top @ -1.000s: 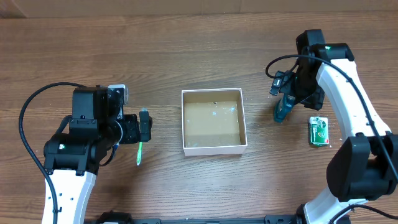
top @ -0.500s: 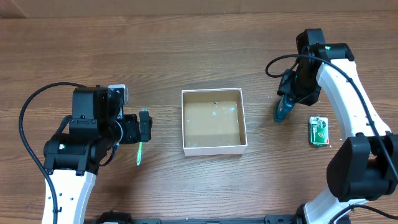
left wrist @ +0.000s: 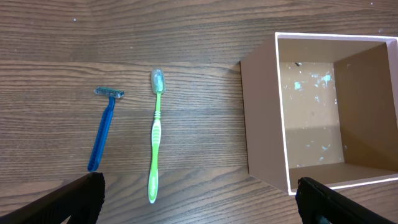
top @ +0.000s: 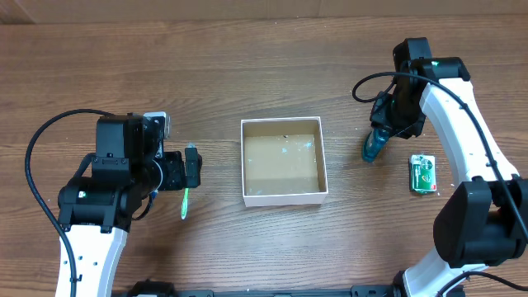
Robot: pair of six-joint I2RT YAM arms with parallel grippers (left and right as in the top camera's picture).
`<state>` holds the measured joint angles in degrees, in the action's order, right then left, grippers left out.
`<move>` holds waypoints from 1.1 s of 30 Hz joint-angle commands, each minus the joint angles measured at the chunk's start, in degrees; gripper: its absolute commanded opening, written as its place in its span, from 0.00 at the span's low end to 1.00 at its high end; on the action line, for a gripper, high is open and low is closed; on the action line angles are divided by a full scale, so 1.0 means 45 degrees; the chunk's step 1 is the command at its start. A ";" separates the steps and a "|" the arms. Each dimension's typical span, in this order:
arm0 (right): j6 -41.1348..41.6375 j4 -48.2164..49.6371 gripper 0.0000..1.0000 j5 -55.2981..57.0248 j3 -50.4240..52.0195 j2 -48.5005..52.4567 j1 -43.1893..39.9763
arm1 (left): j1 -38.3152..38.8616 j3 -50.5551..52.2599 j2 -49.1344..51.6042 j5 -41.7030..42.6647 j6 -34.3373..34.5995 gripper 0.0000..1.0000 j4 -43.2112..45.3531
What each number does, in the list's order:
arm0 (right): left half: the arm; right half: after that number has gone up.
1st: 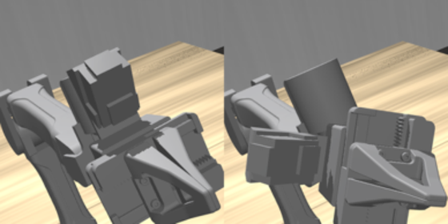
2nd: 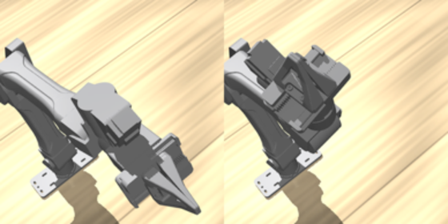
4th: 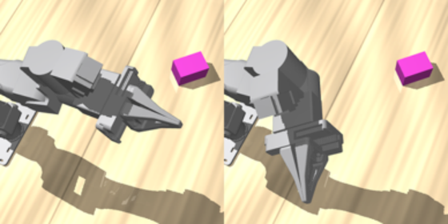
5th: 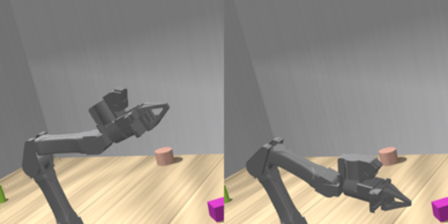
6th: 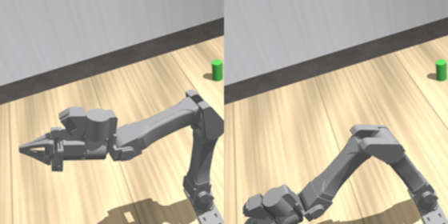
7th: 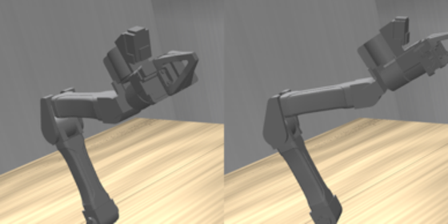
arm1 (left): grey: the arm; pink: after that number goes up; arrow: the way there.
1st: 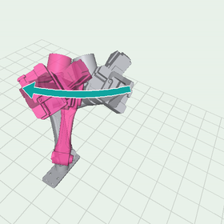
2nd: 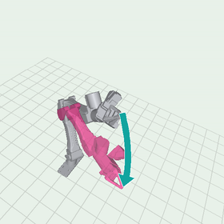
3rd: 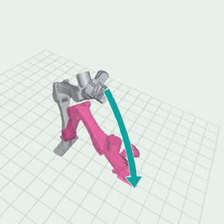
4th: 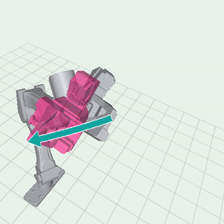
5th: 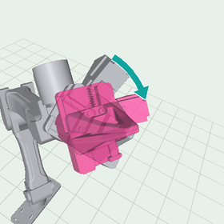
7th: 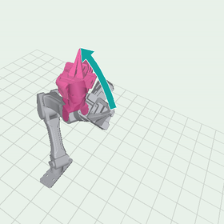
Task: Pack container
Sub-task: 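Carry the bottle over the box and set it upright inside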
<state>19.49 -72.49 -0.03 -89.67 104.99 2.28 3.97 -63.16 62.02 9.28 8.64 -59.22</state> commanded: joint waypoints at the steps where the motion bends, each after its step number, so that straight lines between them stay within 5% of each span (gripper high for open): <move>1: 0.0015 -0.0034 0.04 0.0034 -0.0311 -0.0092 -0.0024 | -0.0126 -0.0345 0.0005 0.0141 -0.0204 1.00 -0.0034; 8: -0.0034 -0.1617 0.04 0.0850 -0.2783 -0.1753 0.1253 | -0.0126 -0.0345 0.0005 0.0141 -0.0204 1.00 -0.0029; 19: 0.1030 -0.1389 0.04 0.0855 -0.4420 -0.2739 0.8204 | -0.0126 -0.0345 0.0005 0.0141 -0.0204 1.00 -0.0024; 33: 0.1729 0.0466 0.04 0.0272 -0.4231 0.2001 0.8553 | -0.0126 -0.0345 0.0005 0.0131 -0.0204 1.00 -0.0029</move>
<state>26.79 -71.90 1.67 -108.14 113.23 40.86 3.97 -63.16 62.02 9.26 8.64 -59.22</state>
